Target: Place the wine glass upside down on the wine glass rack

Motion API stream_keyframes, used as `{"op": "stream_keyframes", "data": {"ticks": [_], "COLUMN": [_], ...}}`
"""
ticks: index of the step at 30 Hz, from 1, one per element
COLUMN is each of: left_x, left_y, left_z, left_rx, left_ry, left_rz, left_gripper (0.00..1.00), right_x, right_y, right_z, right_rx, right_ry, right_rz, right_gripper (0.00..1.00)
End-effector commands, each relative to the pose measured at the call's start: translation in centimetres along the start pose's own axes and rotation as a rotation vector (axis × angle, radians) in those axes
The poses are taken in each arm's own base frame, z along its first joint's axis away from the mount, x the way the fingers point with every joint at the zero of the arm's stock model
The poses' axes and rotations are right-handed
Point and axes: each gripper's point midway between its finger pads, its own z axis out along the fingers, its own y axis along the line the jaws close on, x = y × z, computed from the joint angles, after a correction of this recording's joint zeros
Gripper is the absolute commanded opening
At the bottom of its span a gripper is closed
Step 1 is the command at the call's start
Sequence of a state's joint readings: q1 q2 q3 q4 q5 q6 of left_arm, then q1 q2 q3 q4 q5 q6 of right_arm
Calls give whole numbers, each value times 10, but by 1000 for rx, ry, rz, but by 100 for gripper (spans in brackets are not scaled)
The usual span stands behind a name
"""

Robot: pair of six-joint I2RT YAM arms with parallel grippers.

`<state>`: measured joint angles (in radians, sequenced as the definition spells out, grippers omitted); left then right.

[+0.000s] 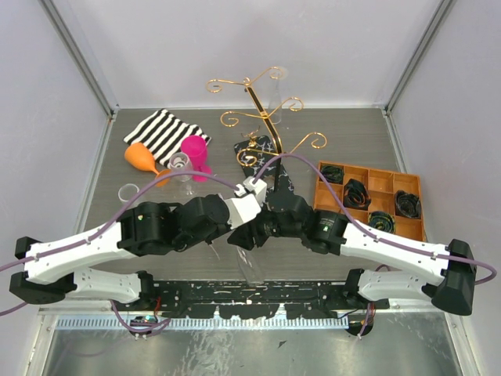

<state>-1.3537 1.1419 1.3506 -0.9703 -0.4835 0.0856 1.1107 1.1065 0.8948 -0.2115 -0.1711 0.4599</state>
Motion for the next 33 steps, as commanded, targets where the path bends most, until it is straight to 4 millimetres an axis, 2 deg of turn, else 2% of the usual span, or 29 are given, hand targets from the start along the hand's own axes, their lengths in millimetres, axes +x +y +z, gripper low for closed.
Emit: {"op": "stream_keyframes", "data": {"ticks": [1,9,18,25,27,29,33], "left_x": [-20,-20,-19,-18,-18,-18,-17], "left_y": [6,6,2,3,4,5,8], "left_z": [-7,-8,-6,-6,-7,-6,-5], "left_rx": [-18,-18,-7,-13,-18,-25,-49], "left_ry": [-65,-63,-54,-56,-57,-57,-57], "left_rz": [-30,-30,-26,-30,-31,-35,-48], "left_gripper": [0,0,0,0,0,0,0], "right_x": [-13,-16,-23,-17,-16,-17,-22], "right_y": [6,6,7,4,4,3,2], "right_z": [-6,0,1,3,4,4,1], "right_rx": [-16,-21,-25,-24,-24,-20,-15], "right_ry": [-60,-94,-123,-109,-106,-107,-147], "right_rz": [-3,21,15,15,13,11,4], "right_gripper": [42,42,36,21,13,2,1]}}
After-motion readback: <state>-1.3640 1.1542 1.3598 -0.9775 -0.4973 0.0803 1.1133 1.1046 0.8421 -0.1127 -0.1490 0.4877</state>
